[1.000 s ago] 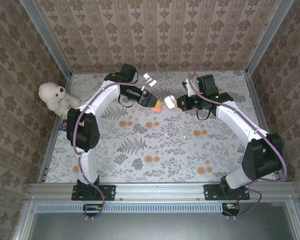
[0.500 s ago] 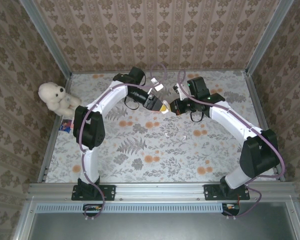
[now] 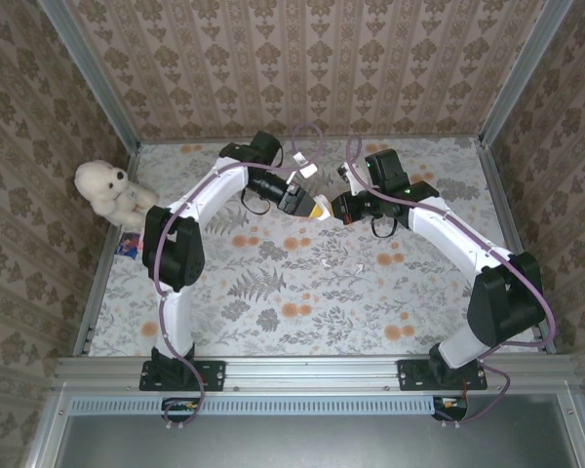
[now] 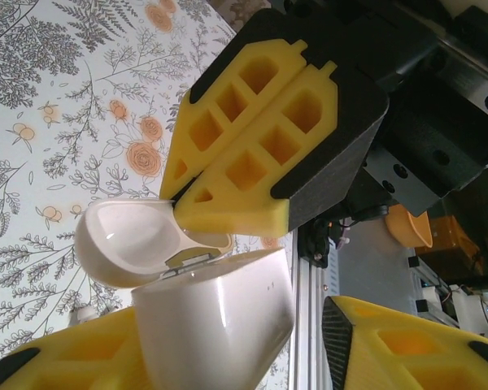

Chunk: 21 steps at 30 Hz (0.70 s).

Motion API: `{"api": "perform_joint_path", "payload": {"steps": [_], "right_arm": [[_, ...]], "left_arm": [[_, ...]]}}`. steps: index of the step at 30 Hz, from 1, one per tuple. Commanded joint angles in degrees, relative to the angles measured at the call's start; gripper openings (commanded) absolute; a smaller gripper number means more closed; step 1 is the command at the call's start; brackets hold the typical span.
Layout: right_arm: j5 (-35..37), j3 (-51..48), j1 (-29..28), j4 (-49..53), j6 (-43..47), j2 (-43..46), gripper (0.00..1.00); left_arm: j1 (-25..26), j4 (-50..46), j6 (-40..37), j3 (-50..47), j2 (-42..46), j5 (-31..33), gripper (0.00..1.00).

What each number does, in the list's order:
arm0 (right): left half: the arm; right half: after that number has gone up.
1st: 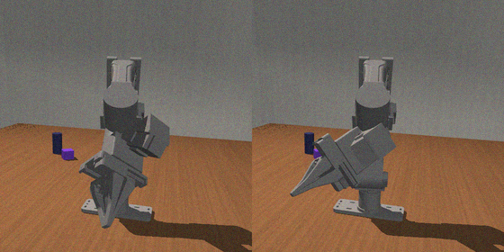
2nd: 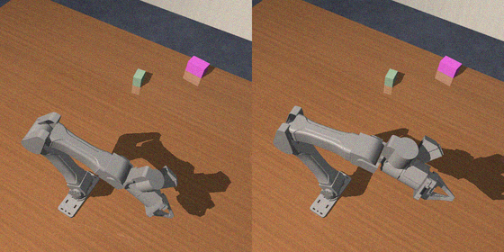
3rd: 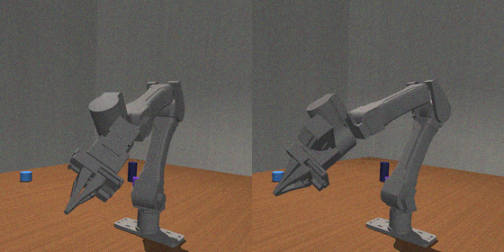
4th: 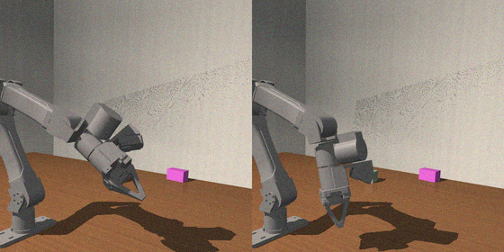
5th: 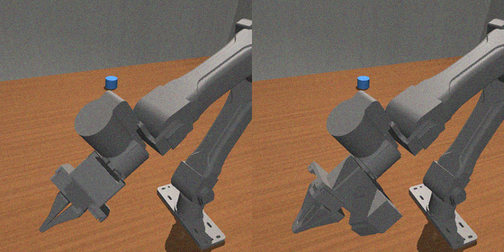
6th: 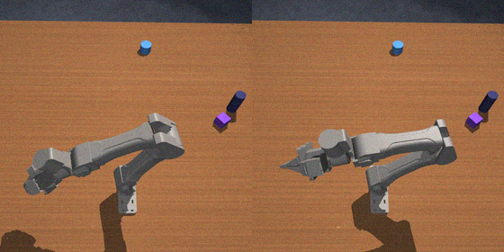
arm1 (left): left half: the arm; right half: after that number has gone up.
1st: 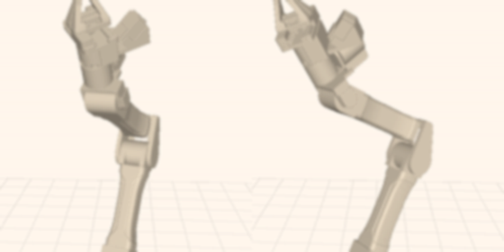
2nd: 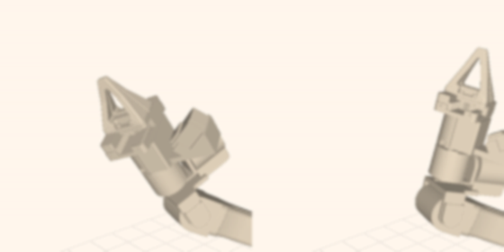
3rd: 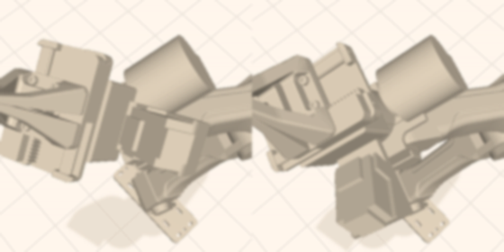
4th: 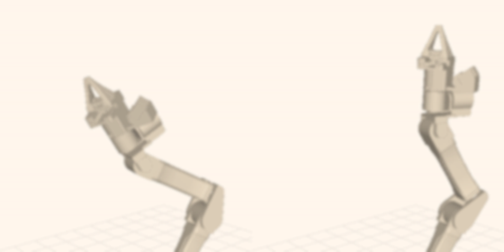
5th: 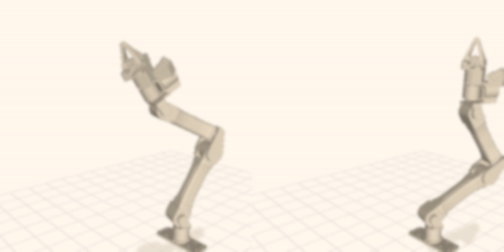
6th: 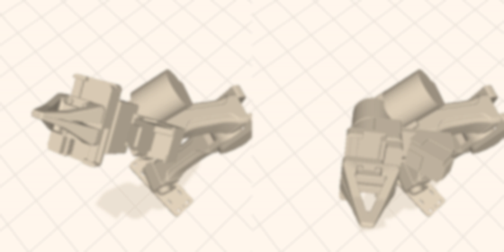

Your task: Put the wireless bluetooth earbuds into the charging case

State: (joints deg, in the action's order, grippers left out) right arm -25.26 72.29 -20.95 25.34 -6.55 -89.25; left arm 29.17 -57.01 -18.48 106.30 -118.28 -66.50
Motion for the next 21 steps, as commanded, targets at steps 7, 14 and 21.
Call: {"api": "perform_joint_path", "payload": {"steps": [7,14,21], "right_arm": [[-0.14,1.89,-0.15,1.18,0.81,0.39,0.0],[-0.32,2.05,-0.15,1.99,1.66,1.27,0.0],[-0.64,2.76,-0.23,2.23,1.71,1.1,0.0]], "left_arm": [[-0.94,0.8,-0.89,1.99,-1.08,-4.4,0.53],[-1.85,1.17,-0.75,2.2,-0.99,-6.19,0.52],[-1.61,0.46,-1.12,2.25,-1.25,-6.27,0.52]]}}
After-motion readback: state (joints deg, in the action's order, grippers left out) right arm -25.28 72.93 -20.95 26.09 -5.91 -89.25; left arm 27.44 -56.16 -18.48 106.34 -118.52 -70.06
